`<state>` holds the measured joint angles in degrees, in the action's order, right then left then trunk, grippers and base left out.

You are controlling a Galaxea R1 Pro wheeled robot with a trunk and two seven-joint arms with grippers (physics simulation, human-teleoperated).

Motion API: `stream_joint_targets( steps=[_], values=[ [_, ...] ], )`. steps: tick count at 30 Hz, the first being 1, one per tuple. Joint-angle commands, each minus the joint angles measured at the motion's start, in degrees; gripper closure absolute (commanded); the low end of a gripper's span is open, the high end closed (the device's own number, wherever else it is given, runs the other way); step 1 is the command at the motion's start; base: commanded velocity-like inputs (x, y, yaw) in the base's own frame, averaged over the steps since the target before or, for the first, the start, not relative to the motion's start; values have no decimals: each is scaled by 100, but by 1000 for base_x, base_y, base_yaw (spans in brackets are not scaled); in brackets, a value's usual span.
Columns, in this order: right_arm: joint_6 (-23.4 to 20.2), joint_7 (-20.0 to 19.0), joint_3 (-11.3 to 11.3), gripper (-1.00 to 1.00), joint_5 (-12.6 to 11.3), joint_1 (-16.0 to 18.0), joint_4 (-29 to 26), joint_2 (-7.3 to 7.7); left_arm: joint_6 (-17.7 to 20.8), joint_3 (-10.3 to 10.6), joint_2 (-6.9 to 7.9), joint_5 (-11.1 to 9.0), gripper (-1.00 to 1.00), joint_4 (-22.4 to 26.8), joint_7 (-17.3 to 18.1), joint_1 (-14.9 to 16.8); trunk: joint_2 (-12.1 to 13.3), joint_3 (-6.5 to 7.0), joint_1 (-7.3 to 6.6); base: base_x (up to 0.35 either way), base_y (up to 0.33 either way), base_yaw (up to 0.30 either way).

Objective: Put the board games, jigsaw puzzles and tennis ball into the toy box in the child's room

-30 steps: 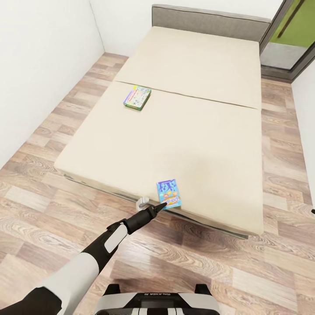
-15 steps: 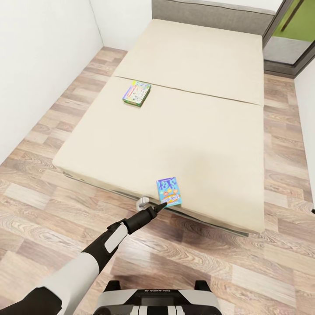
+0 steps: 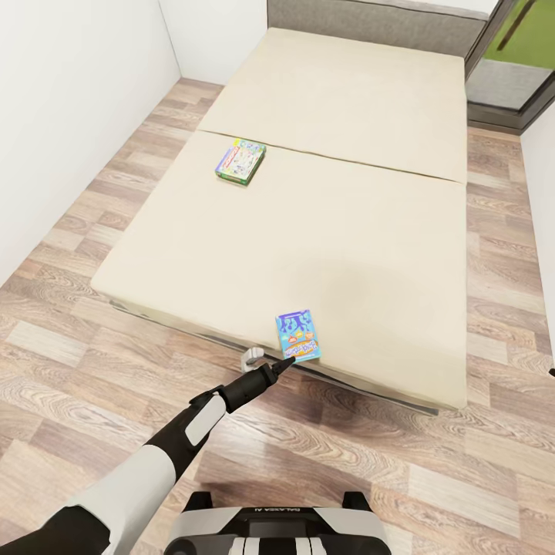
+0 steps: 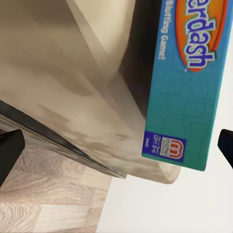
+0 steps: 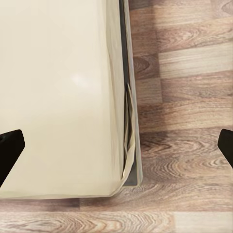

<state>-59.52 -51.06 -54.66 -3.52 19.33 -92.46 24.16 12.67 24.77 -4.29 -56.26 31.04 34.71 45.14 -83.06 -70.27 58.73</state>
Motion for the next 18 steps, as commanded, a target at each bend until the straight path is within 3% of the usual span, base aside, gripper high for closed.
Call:
stream_joint_targets(
  steps=[1, 18],
  values=[
    [-48, 5, -6, -100, -35, 4, 0, 1, 51, 9, 1, -61, -100, -2, 9, 3, -2, -4, 0, 0, 0, 0],
    [-48, 8, -9, -100, -35, 9, 0, 1, 51, 28, -31, -53, -100, 8, 20, 33, -2, -11, 0, 0, 0, 0]
  ],
)
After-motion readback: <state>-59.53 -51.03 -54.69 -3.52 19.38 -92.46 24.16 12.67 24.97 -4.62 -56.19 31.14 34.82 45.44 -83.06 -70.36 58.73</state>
